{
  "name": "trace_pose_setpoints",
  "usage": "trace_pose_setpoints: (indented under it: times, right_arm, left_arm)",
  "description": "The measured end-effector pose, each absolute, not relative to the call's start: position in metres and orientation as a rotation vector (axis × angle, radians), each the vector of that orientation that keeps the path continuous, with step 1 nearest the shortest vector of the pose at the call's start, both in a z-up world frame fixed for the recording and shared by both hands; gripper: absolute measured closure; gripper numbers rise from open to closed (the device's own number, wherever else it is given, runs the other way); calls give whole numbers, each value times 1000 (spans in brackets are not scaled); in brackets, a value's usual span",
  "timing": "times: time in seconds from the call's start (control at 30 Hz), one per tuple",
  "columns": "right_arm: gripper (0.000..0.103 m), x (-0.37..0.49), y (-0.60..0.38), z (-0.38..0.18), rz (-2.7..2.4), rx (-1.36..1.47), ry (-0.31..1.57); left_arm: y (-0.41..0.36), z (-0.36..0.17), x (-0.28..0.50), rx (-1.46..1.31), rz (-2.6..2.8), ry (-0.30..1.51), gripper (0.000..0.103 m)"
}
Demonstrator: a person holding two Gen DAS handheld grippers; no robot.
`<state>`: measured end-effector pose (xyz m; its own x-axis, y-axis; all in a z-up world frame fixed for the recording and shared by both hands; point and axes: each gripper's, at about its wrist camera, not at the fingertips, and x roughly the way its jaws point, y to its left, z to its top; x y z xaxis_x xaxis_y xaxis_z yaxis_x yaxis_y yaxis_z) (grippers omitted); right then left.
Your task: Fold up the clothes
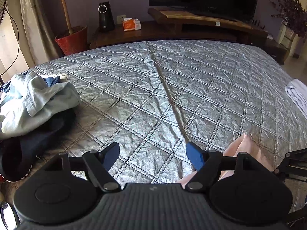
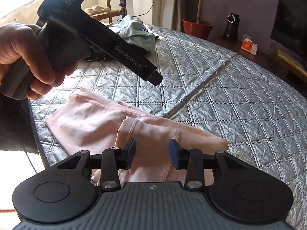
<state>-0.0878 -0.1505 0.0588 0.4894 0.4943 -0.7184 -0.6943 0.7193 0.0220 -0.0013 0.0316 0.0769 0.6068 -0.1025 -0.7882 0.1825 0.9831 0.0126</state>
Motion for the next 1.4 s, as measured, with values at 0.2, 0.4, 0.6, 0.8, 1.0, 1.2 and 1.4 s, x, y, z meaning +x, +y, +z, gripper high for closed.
trace_pose_setpoints:
  times: [0.2,0.4,0.6,0.8,1.0,1.2,1.4]
  right_arm:
    - [38,-84,-125,30,748,-379,814]
    - [44,-99,-121,54,676,-284,726]
    - [43,-158,-73,59,805,-492,648]
    - [43,-196,-19,34,870,-657,650]
    - [42,-210,22,24,861,-750,581]
    - [29,-213,49,19,769,-855,474]
    - [29,-226,58,11,694,-936,399]
  left_arm:
    - [33,79,-1,98,-165,902,30]
    - [52,96,3,80,-133,866,28]
    - [78,109,5,22,-89,839,27]
    - [91,113,3,18,-75,834,27]
    - [102,115,-1,15,-64,828,27]
    - [106,115,-2,13,-66,826,27]
    - [104,115,-3,15,-73,826,27]
